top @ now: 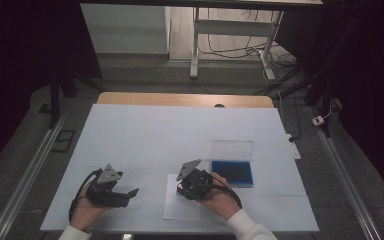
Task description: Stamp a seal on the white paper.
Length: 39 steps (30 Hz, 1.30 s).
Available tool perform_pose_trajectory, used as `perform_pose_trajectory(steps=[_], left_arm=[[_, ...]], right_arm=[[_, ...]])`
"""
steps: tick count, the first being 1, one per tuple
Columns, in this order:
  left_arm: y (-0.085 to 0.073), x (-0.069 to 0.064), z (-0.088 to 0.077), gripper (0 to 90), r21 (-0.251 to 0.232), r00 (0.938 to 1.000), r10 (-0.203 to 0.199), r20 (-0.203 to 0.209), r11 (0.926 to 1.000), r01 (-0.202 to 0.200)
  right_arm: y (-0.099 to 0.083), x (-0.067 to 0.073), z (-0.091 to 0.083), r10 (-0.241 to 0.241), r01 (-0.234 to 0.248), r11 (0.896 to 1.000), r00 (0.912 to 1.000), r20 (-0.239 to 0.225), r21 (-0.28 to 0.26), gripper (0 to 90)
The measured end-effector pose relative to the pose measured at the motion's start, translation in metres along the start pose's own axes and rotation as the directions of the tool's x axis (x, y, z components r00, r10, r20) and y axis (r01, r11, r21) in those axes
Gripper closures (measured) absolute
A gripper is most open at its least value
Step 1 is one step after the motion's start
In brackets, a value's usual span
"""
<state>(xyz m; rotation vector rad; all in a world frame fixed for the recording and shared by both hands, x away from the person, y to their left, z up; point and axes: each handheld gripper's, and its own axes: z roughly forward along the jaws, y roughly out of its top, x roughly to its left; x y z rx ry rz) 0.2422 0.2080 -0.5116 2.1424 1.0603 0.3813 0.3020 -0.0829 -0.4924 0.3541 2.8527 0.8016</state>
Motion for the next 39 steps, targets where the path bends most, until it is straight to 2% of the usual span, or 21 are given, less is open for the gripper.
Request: perform_pose_trajectory(steps=[9,11,12,13,22,30,36,39], left_arm=[[0.000,0.001,-0.001,17.7,-0.001,1.0000,0.001,0.003,1.0000,-0.001],[0.000,0.001,-0.001,17.7,-0.004,1.0000,0.000,0.003,1.0000,0.000],[0.000,0.001,-0.001,17.7,-0.005,1.0000,0.001,0.003,1.0000,-0.001],[0.000,0.001,-0.001,17.7,-0.003,1.0000,0.000,0.002,1.0000,0.000],[-0.001,0.002,0.000,17.7,0.002,1.0000,0.003,0.001,1.0000,-0.003],[-0.001,0.002,0.001,17.7,0.005,1.0000,0.002,-0.002,1.0000,-0.002],[-0.001,0.001,0.001,17.7,0.003,1.0000,0.005,0.000,1.0000,-0.005],[-0.001,0.001,0.001,17.7,0.003,1.0000,0.005,0.000,1.0000,-0.005]], right_arm=[[0.000,0.001,0.000,0.005,-0.005,1.000,1.0000,0.003,-0.003,70.7],[0.000,0.001,0.000,-0.002,0.002,1.000,1.0000,0.004,-0.002,70.6],[-0.001,0.000,0.000,-0.020,0.020,1.000,0.9998,0.005,-0.008,70.5],[-0.001,0.000,0.000,-0.007,0.007,1.000,1.0000,0.003,-0.009,70.4],[-0.001,-0.001,-0.005,-0.002,0.002,0.999,1.0000,-0.002,-0.038,69.4],[-0.004,-0.009,-0.014,0.058,-0.060,0.994,0.9980,-0.024,-0.090,69.4],[-0.006,-0.016,-0.028,0.116,-0.120,0.981,0.9927,-0.033,-0.155,69.4],[-0.009,-0.020,-0.034,0.130,-0.134,0.974,0.9908,-0.037,-0.181,69.4]])
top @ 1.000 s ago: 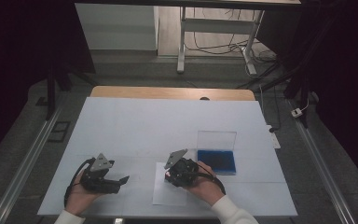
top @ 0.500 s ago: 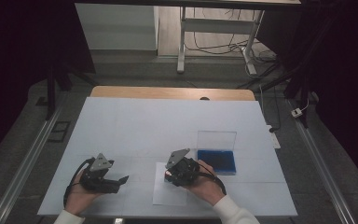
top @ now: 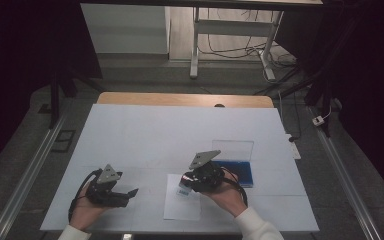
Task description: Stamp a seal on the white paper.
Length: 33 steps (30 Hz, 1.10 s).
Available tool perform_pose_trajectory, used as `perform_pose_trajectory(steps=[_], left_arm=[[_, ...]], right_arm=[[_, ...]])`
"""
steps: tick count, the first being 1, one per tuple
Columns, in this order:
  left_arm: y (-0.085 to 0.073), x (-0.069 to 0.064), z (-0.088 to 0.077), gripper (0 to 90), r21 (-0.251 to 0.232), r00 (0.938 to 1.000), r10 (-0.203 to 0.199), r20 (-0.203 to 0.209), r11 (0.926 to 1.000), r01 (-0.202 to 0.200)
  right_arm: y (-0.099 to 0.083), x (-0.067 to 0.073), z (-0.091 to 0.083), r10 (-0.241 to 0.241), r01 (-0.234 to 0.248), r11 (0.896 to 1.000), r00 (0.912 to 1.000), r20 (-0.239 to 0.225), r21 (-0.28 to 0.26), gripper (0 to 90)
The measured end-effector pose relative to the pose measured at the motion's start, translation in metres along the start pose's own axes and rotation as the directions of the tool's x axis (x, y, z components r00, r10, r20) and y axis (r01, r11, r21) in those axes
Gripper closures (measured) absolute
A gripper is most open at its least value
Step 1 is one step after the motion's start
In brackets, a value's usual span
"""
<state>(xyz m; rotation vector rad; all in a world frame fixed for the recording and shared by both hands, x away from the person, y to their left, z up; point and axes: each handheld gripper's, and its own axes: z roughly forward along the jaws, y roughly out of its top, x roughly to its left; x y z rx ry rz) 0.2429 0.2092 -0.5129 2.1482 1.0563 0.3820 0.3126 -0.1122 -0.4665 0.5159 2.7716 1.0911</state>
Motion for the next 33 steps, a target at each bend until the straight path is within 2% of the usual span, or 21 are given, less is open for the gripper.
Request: perform_pose_trajectory(steps=[4,26,33], left_arm=[[0.000,0.000,0.000,17.7,0.000,1.0000,0.001,0.000,1.0000,-0.001],[0.000,0.000,-0.001,17.7,-0.003,1.0000,0.005,-0.003,1.0000,-0.005],[0.000,0.000,-0.001,17.7,-0.004,1.0000,0.004,-0.004,1.0000,-0.004]], right_arm=[[0.000,-0.004,-0.008,0.006,-0.006,1.000,1.0000,0.007,-0.021,69.4],[-0.006,-0.021,-0.038,0.041,-0.037,0.997,0.9971,0.065,-0.064,69.5],[-0.012,-0.033,-0.051,0.058,-0.050,0.996,0.9923,0.110,-0.070,69.5]])
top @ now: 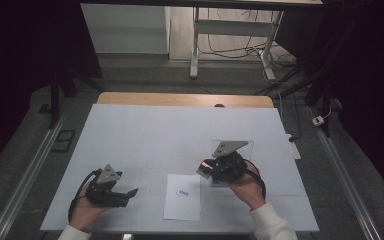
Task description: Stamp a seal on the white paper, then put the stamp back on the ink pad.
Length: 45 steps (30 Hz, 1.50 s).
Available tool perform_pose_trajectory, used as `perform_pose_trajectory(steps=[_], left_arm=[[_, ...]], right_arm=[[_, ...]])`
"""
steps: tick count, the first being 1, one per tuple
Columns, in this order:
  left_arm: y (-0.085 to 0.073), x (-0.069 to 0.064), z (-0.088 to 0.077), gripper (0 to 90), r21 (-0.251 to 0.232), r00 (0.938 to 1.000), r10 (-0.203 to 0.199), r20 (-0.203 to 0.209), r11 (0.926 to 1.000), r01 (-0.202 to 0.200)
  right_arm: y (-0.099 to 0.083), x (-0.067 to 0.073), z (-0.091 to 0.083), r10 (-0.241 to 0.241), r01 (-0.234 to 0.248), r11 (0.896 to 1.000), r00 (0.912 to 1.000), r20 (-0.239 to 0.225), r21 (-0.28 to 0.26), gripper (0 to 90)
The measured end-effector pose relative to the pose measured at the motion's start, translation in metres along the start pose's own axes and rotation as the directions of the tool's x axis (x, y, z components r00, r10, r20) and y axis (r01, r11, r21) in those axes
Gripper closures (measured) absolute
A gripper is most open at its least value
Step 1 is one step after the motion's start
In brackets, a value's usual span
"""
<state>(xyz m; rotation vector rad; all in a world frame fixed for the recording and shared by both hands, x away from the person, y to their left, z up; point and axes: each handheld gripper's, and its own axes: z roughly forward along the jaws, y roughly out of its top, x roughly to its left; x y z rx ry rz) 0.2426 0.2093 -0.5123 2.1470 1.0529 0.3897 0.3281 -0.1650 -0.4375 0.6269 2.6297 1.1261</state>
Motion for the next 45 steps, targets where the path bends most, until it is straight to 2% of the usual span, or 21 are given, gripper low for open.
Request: perform_pose_trajectory(steps=[8,15,22,31,33,45], left_arm=[[0.000,-0.001,-0.001,17.7,-0.003,1.0000,0.001,0.001,1.0000,-0.001],[0.000,0.000,0.000,17.7,-0.001,1.0000,0.000,0.000,1.0000,0.000],[0.000,0.000,0.000,17.7,-0.001,1.0000,-0.001,0.000,1.0000,0.001],[0.000,0.000,0.000,17.7,0.001,1.0000,-0.002,0.000,1.0000,0.002],[0.000,0.000,0.000,17.7,0.002,1.0000,-0.001,0.000,1.0000,0.001],[-0.001,0.000,0.000,17.7,0.004,1.0000,0.001,0.000,1.0000,-0.001]], right_arm=[[-0.008,-0.017,-0.015,0.029,-0.029,1.000,0.9977,0.061,-0.005,69.5],[-0.016,-0.028,-0.022,0.052,-0.052,0.999,0.9945,0.091,0.001,69.5],[-0.022,-0.035,-0.024,0.057,-0.062,0.997,0.9893,0.134,0.037,69.5],[-0.032,-0.044,-0.027,0.081,-0.092,0.994,0.9841,0.158,0.064,69.5],[-0.033,-0.045,-0.027,0.075,-0.087,0.994,0.9844,0.160,0.072,69.5],[-0.043,-0.051,-0.019,0.085,-0.108,0.987,0.9796,0.182,0.120,69.5]])
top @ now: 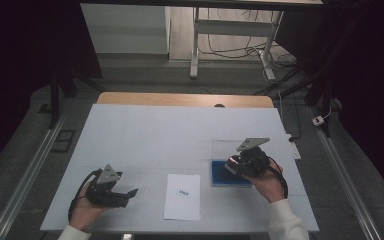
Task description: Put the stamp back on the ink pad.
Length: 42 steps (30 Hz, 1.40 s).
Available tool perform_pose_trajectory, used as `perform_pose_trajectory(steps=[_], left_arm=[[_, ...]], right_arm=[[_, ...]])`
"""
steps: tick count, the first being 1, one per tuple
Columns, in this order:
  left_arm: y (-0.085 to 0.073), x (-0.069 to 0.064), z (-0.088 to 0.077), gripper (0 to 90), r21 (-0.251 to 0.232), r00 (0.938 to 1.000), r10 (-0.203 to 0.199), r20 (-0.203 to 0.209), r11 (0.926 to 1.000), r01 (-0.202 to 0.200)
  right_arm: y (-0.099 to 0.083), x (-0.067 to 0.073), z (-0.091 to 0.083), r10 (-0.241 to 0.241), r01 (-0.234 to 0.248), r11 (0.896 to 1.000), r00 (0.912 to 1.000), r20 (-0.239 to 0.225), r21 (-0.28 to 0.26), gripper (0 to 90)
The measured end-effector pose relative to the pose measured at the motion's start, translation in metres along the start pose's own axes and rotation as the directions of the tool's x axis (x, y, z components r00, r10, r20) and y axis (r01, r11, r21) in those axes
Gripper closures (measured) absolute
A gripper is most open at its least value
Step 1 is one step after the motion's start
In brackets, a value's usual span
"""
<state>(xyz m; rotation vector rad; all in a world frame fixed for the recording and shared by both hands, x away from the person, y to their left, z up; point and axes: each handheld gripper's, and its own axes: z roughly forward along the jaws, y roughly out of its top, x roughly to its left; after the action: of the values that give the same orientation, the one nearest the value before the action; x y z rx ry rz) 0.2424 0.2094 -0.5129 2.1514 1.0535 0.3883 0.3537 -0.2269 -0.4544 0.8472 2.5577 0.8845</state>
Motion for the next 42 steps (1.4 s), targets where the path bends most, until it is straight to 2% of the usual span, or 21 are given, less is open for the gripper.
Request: perform_pose_trajectory(steps=[7,14,17,21,23,26,30,35,39,42], left_arm=[[0.000,0.000,0.000,17.7,0.002,1.0000,0.001,0.000,1.0000,-0.001],[0.000,0.000,0.000,17.7,-0.003,1.0000,-0.003,0.000,1.0000,0.003],[0.000,0.000,0.000,17.7,-0.001,1.0000,0.000,-0.001,1.0000,0.000],[0.000,0.000,0.000,17.6,-0.002,1.0000,-0.005,-0.002,1.0000,0.005],[0.000,0.000,0.000,17.6,-0.004,1.0000,-0.006,0.000,1.0000,0.006],[-0.001,0.001,0.000,17.6,-0.004,1.0000,-0.005,0.001,1.0000,0.005],[-0.001,0.000,-0.001,17.6,-0.005,1.0000,-0.004,0.000,1.0000,0.004],[-0.001,0.000,-0.001,17.5,-0.012,1.0000,-0.006,0.002,0.9999,0.006],[0.000,-0.001,-0.001,17.5,-0.012,1.0000,-0.005,0.003,0.9999,0.005],[0.000,-0.001,-0.001,17.5,-0.009,1.0000,-0.002,0.002,1.0000,0.002]], right_arm=[[-0.004,0.000,0.010,-0.015,0.014,0.999,0.9998,0.014,0.048,69.4],[-0.005,0.001,0.013,-0.027,0.026,0.998,0.9995,0.016,0.057,68.9],[-0.006,0.001,0.012,-0.018,0.017,0.999,0.9997,0.015,0.038,60.4],[-0.007,0.002,0.006,0.011,-0.011,1.000,0.9999,0.005,-0.027,48.5],[-0.010,0.003,0.001,0.022,-0.022,0.998,0.9997,0.005,-0.059,45.2],[-0.020,0.004,-0.011,0.041,-0.042,0.993,0.9991,-0.006,-0.110,42.9],[-0.038,0.006,-0.024,0.049,-0.049,0.989,0.9988,-0.001,-0.136,41.7],[-0.063,0.008,-0.033,0.039,-0.037,0.987,0.9992,0.012,-0.156,41.7],[-0.080,0.007,-0.036,0.047,-0.045,0.984,0.9989,0.003,-0.171,41.7],[-0.089,0.004,-0.036,0.048,-0.047,0.986,0.9989,0.002,-0.162,41.6]])
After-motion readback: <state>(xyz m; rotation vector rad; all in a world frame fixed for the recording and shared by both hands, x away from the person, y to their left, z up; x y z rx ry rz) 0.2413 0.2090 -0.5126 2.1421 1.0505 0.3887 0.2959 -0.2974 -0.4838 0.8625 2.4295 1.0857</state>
